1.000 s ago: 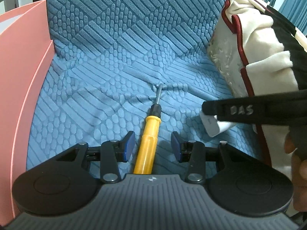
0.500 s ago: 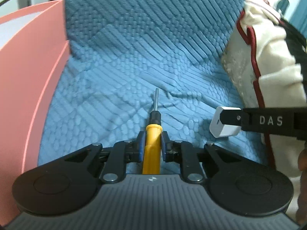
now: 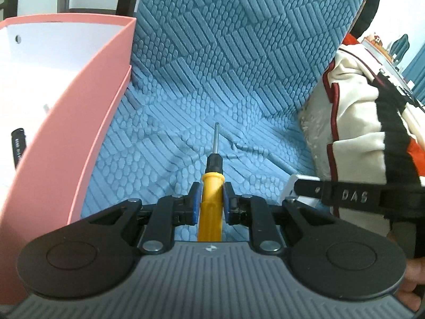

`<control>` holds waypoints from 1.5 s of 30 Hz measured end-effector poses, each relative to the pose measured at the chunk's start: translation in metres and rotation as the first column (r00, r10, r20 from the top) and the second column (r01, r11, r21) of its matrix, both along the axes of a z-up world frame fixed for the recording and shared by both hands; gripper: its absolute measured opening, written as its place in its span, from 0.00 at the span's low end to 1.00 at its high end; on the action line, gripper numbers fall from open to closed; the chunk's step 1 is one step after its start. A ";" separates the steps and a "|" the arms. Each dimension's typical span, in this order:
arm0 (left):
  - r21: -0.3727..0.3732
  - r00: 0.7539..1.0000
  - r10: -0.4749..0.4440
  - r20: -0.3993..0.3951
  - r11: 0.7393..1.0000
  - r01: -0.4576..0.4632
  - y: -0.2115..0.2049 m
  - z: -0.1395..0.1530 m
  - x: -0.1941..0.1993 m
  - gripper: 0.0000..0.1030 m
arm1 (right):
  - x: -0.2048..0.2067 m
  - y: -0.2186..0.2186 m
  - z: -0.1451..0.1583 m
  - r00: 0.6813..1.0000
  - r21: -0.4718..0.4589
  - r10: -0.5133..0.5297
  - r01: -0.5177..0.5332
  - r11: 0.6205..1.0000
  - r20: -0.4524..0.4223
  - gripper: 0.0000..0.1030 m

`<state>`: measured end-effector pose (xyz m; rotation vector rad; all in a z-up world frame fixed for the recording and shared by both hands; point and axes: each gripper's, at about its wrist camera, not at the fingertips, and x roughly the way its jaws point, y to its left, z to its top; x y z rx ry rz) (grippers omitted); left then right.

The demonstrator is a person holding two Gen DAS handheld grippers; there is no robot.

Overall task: Organize rigid objects
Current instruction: 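Carry the screwdriver in left tool while right tool carries the charger over the box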

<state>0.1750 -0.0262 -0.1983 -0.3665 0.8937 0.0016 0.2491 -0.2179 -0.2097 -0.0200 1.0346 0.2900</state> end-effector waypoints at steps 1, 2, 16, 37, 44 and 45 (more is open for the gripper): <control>0.000 1.000 0.004 0.001 1.000 -0.004 0.000 0.003 -0.003 0.20 | -0.003 0.001 0.002 1.000 -0.002 0.010 -0.010 1.000 -0.003 0.43; -0.002 1.000 0.006 0.001 1.000 -0.006 0.000 0.006 -0.006 0.20 | -0.007 0.002 0.003 1.000 0.001 0.017 -0.017 1.000 -0.007 0.43; -0.020 0.999 0.028 -0.030 0.999 -0.028 0.009 0.045 -0.039 0.20 | -0.052 0.006 0.025 0.999 -0.010 0.037 -0.037 0.999 -0.039 0.43; -0.046 0.999 0.020 0.044 0.999 -0.018 0.057 0.119 -0.041 0.20 | -0.050 0.058 0.095 0.994 -0.013 0.099 -0.099 0.995 0.040 0.43; -0.043 0.995 0.038 0.092 0.998 -0.035 0.105 0.157 -0.032 0.20 | -0.036 0.097 0.136 0.987 0.011 0.127 -0.129 0.992 0.102 0.43; -0.040 0.994 0.041 0.097 0.998 -0.037 0.112 0.161 -0.031 0.20 | -0.033 0.104 0.142 0.985 0.015 0.133 -0.135 0.991 0.107 0.43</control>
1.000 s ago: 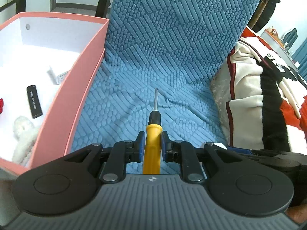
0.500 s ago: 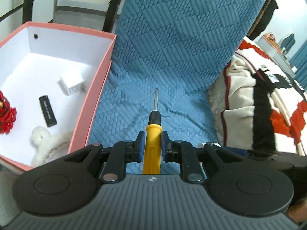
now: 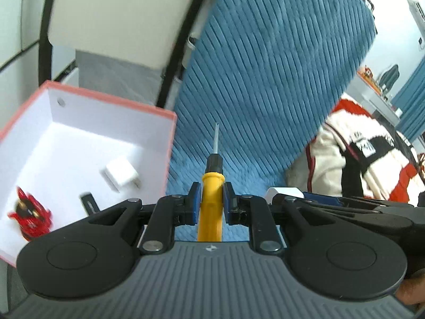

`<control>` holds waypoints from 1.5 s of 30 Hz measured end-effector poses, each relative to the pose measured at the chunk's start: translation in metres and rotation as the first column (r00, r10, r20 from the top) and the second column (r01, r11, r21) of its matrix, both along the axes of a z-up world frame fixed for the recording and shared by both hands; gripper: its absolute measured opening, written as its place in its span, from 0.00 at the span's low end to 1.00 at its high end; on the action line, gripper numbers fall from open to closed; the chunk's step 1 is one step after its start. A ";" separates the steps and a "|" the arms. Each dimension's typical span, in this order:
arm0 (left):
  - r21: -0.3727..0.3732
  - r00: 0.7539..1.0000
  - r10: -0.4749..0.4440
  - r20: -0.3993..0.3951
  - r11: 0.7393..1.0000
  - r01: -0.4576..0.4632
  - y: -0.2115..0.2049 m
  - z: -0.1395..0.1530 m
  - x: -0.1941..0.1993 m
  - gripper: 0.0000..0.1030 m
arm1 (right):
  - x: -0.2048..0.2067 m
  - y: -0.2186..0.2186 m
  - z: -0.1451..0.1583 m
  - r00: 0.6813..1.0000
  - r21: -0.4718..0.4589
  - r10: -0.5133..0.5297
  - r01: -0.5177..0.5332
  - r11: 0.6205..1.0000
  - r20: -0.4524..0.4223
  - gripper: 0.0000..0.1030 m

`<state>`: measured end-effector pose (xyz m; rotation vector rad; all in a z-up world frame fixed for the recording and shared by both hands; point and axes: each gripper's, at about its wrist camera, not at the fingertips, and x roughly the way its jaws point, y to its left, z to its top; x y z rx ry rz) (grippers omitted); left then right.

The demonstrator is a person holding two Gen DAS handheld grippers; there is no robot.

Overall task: Organize rigid objects
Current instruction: 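Carry the screwdriver in left tool while right tool carries the charger over the box, then open left tool to drop the screwdriver while right tool releases the charger into the box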

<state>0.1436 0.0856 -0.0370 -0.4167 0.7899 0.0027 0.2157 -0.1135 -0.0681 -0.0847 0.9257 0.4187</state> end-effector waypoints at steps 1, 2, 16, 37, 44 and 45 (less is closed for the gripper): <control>0.004 1.000 0.005 0.008 1.000 -0.005 0.008 0.005 0.000 0.20 | 0.001 0.009 0.006 1.000 0.007 0.010 -0.010 1.000 0.010 0.43; 0.006 1.000 0.010 0.014 1.000 -0.010 0.016 0.009 0.000 0.20 | 0.001 0.016 0.011 1.000 0.012 0.016 -0.017 1.000 0.018 0.43; 0.002 0.991 0.133 -0.025 0.991 -0.133 0.128 -0.014 -0.003 0.20 | -0.002 0.122 0.005 0.989 0.078 0.149 -0.148 0.986 -0.008 0.43; -0.020 0.956 0.119 -0.268 0.991 -0.129 0.187 -0.129 0.037 0.20 | -0.010 0.207 -0.116 0.951 -0.077 0.257 -0.273 0.959 -0.174 0.43; -0.020 0.952 0.135 -0.276 0.989 -0.147 0.190 -0.127 0.032 0.20 | -0.007 0.209 -0.120 0.948 -0.064 0.251 -0.267 0.961 -0.196 0.43; -0.022 0.951 0.142 -0.273 0.988 -0.154 0.191 -0.125 0.031 0.20 | -0.006 0.208 -0.119 0.948 -0.059 0.251 -0.267 0.962 -0.195 0.45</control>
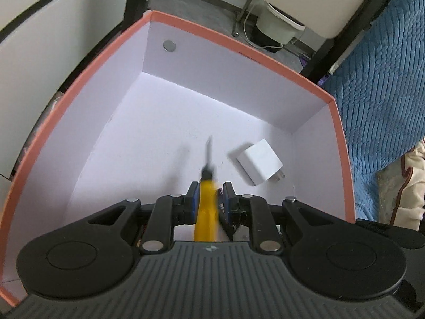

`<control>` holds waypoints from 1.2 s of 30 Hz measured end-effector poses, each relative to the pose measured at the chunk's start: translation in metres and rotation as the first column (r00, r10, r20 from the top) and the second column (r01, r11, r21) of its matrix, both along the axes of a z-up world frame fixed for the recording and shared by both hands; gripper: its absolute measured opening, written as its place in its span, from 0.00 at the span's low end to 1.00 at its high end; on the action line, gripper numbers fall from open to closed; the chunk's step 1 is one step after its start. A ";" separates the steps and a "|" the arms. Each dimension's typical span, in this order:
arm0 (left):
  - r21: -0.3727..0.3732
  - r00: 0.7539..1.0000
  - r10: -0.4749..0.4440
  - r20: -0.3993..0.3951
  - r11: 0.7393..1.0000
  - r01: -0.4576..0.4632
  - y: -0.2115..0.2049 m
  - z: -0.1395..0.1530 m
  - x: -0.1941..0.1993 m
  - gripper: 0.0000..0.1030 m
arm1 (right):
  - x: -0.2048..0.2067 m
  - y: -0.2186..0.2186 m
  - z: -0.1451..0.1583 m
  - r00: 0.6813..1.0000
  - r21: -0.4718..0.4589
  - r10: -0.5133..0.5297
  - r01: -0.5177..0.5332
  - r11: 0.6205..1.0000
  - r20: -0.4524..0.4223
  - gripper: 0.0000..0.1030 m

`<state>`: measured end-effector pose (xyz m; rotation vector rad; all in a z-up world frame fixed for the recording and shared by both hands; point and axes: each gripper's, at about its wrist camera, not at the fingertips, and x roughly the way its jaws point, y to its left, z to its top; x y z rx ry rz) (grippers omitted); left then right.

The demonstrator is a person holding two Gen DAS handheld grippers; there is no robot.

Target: Organize rigid objects

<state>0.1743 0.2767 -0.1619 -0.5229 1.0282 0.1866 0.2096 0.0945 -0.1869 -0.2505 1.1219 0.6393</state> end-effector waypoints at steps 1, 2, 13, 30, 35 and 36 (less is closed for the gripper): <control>-0.005 1.000 0.002 0.003 1.000 -0.002 0.001 0.003 -0.001 0.20 | 0.000 -0.001 0.003 1.000 0.003 -0.001 0.001 1.000 -0.001 0.46; -0.004 1.000 0.002 0.011 1.000 -0.002 0.001 0.006 -0.002 0.20 | 0.001 -0.003 0.006 1.000 0.008 -0.003 0.003 1.000 -0.002 0.49; 0.028 0.992 0.027 0.124 0.999 -0.031 -0.006 0.077 -0.042 0.20 | -0.008 -0.031 0.068 0.997 0.120 -0.044 0.036 0.992 0.063 0.51; 0.099 0.958 0.035 0.285 0.993 -0.066 -0.037 0.182 -0.131 0.20 | -0.075 -0.069 0.158 0.972 0.217 -0.044 -0.008 0.976 0.231 0.51; 0.115 0.954 0.022 0.299 0.992 -0.059 -0.050 0.192 -0.153 0.20 | -0.097 -0.078 0.167 0.967 0.228 -0.044 -0.015 0.973 0.251 0.51; 0.124 0.954 0.022 0.299 0.990 -0.061 -0.052 0.193 -0.156 0.20 | -0.101 -0.080 0.168 0.966 0.229 -0.043 -0.017 0.973 0.255 0.51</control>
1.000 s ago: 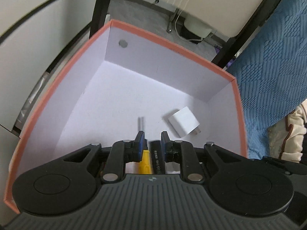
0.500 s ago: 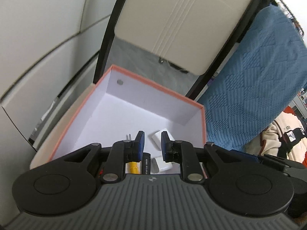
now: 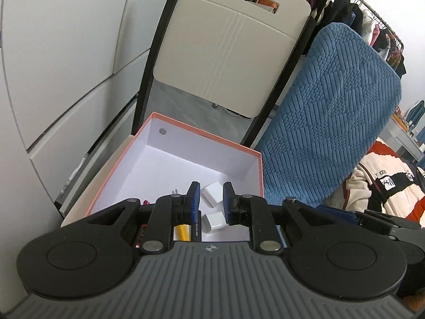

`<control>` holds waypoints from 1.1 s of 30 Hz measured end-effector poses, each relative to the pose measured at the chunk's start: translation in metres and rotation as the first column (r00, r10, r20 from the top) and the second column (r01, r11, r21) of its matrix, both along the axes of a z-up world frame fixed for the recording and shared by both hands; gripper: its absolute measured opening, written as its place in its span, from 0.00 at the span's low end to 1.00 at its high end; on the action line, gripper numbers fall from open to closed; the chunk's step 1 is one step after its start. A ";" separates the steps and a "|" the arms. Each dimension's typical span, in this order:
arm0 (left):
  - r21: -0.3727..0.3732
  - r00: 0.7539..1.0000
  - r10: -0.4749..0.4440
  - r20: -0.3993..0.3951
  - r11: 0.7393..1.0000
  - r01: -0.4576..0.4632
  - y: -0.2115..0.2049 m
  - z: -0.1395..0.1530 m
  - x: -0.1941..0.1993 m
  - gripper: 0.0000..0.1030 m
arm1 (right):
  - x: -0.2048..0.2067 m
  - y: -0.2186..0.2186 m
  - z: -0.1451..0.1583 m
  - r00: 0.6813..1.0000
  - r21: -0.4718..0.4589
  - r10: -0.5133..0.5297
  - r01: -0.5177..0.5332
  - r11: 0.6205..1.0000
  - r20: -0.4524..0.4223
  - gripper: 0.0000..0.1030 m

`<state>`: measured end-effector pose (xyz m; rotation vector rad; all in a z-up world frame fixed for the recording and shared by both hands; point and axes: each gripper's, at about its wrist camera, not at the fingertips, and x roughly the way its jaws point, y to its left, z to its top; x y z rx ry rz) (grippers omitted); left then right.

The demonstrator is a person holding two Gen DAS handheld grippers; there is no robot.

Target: Organize rigid objects

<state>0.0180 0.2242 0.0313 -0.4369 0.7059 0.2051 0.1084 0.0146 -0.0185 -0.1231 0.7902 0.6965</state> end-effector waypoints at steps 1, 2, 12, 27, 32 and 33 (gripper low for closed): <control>0.010 1.000 0.000 0.001 1.000 0.000 -0.003 0.002 -0.005 0.20 | -0.005 -0.002 0.001 1.000 -0.002 -0.001 0.001 1.000 0.007 0.51; 0.014 1.000 -0.004 0.002 1.000 0.004 -0.006 0.003 -0.010 0.20 | -0.008 -0.003 0.002 1.000 -0.005 -0.001 0.001 1.000 0.011 0.51; 0.020 0.999 -0.010 -0.031 1.000 0.011 -0.015 -0.005 -0.045 0.20 | -0.034 -0.023 0.005 0.999 -0.024 -0.029 0.030 0.999 0.044 0.51; 0.045 0.998 -0.008 -0.061 0.999 0.011 -0.023 -0.021 -0.063 0.20 | -0.058 -0.039 -0.002 0.997 -0.030 -0.051 0.053 0.998 0.058 0.51; 0.037 0.998 -0.001 -0.058 0.999 0.003 -0.025 -0.023 -0.067 0.24 | -0.062 -0.042 -0.006 0.998 -0.040 -0.038 0.040 0.998 0.054 0.51; 0.038 0.999 0.001 -0.052 0.999 0.001 -0.025 -0.022 -0.068 0.28 | -0.063 -0.043 -0.008 0.998 -0.043 -0.034 0.036 0.998 0.051 0.51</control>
